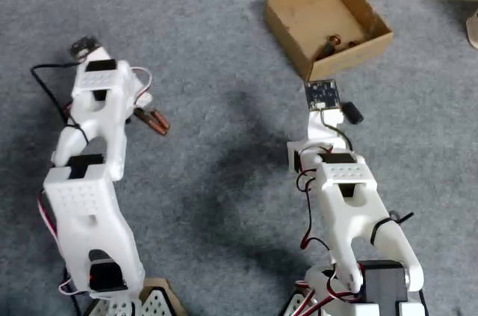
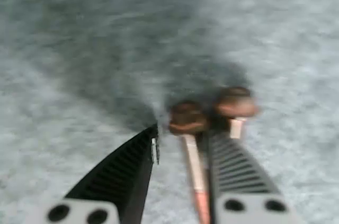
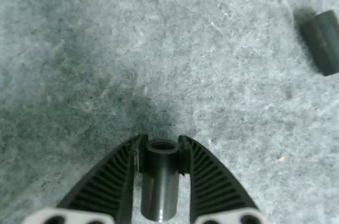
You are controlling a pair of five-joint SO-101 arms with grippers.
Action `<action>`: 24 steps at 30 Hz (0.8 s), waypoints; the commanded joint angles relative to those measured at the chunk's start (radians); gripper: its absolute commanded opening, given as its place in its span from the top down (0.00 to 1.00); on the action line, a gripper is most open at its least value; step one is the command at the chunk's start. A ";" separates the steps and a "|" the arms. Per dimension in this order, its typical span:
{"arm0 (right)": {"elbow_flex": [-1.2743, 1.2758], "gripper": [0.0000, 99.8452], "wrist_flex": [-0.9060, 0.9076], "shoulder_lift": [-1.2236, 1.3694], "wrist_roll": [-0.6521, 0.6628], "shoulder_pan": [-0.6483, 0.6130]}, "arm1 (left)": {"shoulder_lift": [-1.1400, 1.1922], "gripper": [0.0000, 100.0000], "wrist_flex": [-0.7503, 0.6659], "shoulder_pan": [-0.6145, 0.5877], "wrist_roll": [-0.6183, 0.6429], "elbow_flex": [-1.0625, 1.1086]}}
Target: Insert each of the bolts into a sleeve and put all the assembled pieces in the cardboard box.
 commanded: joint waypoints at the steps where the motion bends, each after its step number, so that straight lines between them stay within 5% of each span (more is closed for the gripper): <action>1: -0.001 1.00 -0.018 -0.045 0.014 -0.013 | 0.004 1.00 0.018 0.041 -0.077 -0.035; 12: 0.025 1.00 -0.018 -0.107 0.006 -0.005 | -0.062 1.00 0.232 0.122 -0.190 -0.102; 20: 0.340 1.00 -0.162 -0.516 0.006 -0.015 | -0.340 1.00 0.227 0.157 -0.204 0.107; 24: 0.441 1.00 -0.166 -0.670 0.008 -0.058 | -0.533 1.00 0.095 0.189 -0.241 0.294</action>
